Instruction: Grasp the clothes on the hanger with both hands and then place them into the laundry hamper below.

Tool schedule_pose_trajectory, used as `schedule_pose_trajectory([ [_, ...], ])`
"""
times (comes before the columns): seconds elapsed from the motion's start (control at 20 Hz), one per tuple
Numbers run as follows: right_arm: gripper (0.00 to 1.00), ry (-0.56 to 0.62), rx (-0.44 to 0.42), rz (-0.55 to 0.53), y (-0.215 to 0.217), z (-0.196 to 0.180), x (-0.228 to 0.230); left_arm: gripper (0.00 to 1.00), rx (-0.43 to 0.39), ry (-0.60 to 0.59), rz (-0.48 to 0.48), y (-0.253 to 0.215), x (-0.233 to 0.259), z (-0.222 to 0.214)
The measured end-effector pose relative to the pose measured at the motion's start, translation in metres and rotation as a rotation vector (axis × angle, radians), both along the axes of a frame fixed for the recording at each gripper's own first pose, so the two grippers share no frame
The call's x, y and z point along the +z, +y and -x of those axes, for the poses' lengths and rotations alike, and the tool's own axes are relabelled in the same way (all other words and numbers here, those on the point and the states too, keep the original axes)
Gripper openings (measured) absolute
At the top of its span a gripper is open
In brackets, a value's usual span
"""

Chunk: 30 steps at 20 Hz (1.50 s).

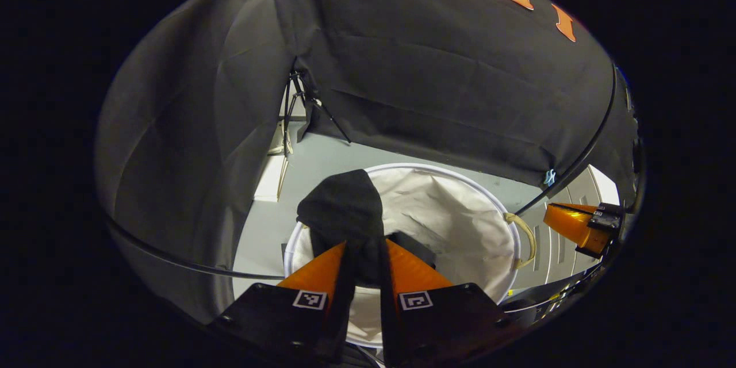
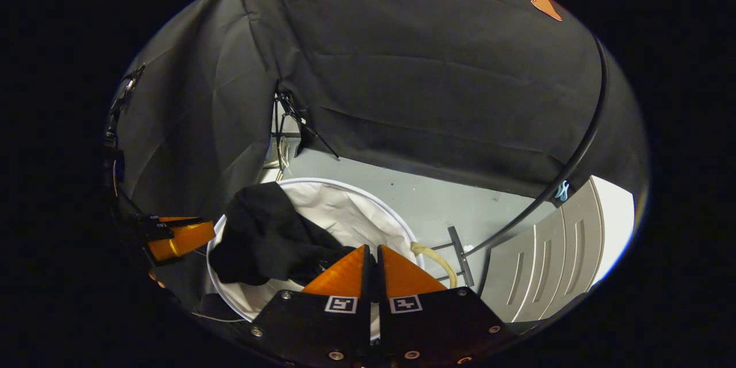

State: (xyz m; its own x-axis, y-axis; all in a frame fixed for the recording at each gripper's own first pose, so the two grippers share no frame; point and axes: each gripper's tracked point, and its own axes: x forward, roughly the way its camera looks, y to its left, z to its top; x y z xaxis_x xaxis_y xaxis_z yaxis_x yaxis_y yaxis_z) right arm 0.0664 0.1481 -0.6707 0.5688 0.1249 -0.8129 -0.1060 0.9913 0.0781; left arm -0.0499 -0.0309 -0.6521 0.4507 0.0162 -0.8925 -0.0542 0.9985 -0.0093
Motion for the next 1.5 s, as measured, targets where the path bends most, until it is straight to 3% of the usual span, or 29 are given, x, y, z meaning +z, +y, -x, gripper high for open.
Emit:
schedule_pose_trajectory([
  [0.05,0.10,0.001,-0.007,-0.007,-0.002,0.000,0.000,0.41,0.000,-0.003,0.012,-0.002,-0.001,-0.001],
  [0.1,0.14,-0.001,-0.013,-0.012,-0.004,-0.001,0.004,0.46,0.004,-0.002,0.022,-0.005,0.001,-0.001],
  [0.25,0.27,-0.025,-0.024,-0.031,-0.008,-0.001,0.024,0.47,0.010,-0.023,0.038,-0.007,0.017,-0.001],
  [0.3,0.32,-0.037,-0.027,-0.037,-0.009,-0.002,0.029,0.43,0.010,-0.036,0.040,-0.008,0.025,-0.002],
  [0.35,0.36,-0.052,-0.029,-0.037,-0.010,-0.004,0.037,0.62,0.009,-0.049,0.043,-0.011,0.033,-0.005],
  [0.4,0.48,-0.064,-0.028,-0.034,-0.013,-0.003,0.043,0.80,0.011,-0.065,0.041,-0.011,0.042,-0.007],
  [0.45,0.50,-0.080,-0.026,-0.031,-0.015,-0.002,0.050,0.99,0.009,-0.082,0.058,-0.017,0.052,-0.008],
  [0.5,0.61,-0.094,-0.025,-0.029,-0.018,-0.002,0.059,0.94,0.013,-0.097,0.066,-0.020,0.061,-0.010],
  [0.55,0.78,-0.112,-0.031,-0.026,-0.021,-0.005,0.067,0.92,0.015,-0.115,0.066,-0.017,0.071,-0.013],
  [0.7,0.93,-0.172,-0.067,-0.038,-0.030,-0.008,0.104,0.94,0.024,-0.201,0.057,-0.014,0.108,-0.027],
  [0.95,0.93,-0.282,-0.097,-0.076,-0.045,-0.009,0.177,1.00,0.029,-0.348,0.062,-0.014,0.186,-0.042],
  [1.05,0.93,-0.334,-0.105,-0.090,-0.052,-0.007,0.212,0.93,0.022,-0.409,0.064,-0.016,0.218,-0.048],
  [1.1,0.93,-0.361,-0.108,-0.087,-0.056,-0.008,0.227,0.97,0.021,-0.438,0.062,-0.017,0.235,-0.051],
  [1.5,0.93,-0.604,-0.109,-0.017,-0.085,-0.017,0.348,1.00,-0.014,-0.676,0.006,-0.004,0.356,-0.052],
])
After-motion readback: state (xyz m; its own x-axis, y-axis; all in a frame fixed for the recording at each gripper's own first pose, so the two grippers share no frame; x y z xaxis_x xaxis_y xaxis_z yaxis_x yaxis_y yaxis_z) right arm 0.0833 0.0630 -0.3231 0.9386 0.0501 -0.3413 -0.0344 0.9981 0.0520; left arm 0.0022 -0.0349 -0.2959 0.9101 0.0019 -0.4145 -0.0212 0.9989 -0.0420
